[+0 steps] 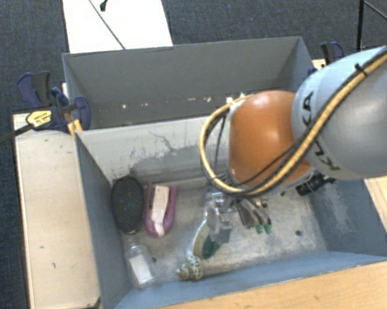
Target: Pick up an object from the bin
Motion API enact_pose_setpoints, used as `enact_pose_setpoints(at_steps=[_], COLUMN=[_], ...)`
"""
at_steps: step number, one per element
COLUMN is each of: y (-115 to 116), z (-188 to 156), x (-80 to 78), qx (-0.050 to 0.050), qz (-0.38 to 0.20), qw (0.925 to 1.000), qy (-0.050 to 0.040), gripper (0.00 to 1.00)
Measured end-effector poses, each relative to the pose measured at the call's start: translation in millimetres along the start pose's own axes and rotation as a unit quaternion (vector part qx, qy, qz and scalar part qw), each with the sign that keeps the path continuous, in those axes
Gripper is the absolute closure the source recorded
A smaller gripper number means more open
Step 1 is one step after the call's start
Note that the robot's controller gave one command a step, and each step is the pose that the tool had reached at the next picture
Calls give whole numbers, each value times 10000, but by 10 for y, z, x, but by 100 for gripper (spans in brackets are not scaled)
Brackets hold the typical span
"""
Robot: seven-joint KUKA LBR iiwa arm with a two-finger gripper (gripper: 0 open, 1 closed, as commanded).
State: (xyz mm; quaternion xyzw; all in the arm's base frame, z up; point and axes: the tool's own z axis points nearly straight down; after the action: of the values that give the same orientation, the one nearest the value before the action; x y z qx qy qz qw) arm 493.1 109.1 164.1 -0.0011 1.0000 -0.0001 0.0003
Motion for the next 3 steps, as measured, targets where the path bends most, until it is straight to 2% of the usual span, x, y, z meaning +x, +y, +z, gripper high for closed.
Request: enact_pose_setpoints(at_steps=[1,2,3], y=[7,-2,4], z=[-5,979,939], x=[0,-6,-22], qx=[-4,2,-7], qz=[-3,-275,-260], qw=[10000,9996,9997], qy=[-4,22,-7], gripper=[0,0,100])
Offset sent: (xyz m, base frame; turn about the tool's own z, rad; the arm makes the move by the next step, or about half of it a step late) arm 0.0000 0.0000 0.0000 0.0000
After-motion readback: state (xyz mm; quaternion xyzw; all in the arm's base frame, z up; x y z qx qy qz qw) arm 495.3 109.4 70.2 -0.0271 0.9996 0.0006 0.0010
